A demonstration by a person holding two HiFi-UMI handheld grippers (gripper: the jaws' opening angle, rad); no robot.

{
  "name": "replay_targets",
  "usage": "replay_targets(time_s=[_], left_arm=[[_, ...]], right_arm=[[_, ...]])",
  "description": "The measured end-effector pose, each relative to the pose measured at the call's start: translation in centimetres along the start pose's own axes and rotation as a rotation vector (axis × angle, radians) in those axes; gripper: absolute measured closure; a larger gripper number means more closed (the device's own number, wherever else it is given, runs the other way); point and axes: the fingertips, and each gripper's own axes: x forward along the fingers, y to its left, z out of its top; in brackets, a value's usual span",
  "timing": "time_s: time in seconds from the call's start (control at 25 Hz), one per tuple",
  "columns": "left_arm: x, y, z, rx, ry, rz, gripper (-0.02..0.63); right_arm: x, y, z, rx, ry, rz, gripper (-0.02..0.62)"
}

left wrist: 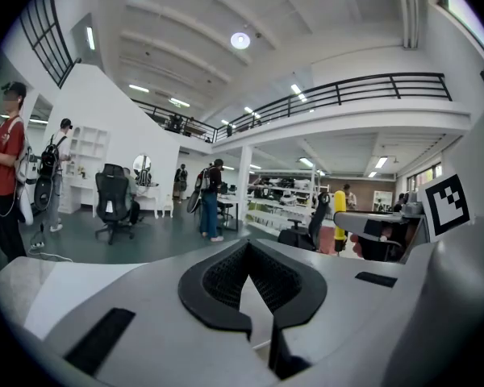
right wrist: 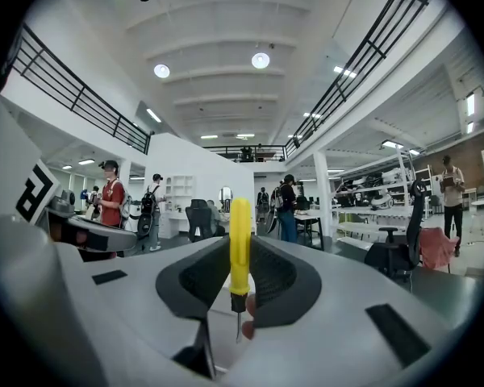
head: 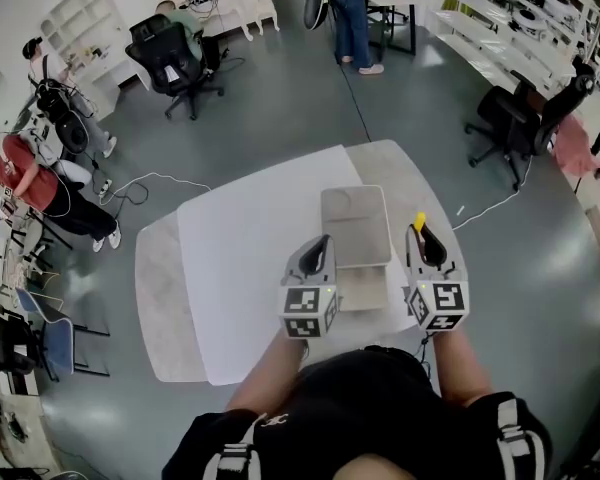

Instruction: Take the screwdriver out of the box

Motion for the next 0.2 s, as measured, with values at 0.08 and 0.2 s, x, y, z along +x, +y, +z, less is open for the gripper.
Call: replay_targets(time_s=[0.08, 0.2], left_arm=[[-0.01, -0.12, 0.00, 0.001, 0.001, -0.002, 0.601], [-0.12, -0.29, -0.08, 0.003, 0.001, -0.002, 0.601]], right_arm=[[-0.05, 0.20, -0.14, -0.003, 0.002, 0.012, 0.520], [-0.18, 0.52, -0.52, -0.008, 0.009, 0.027, 0.520]])
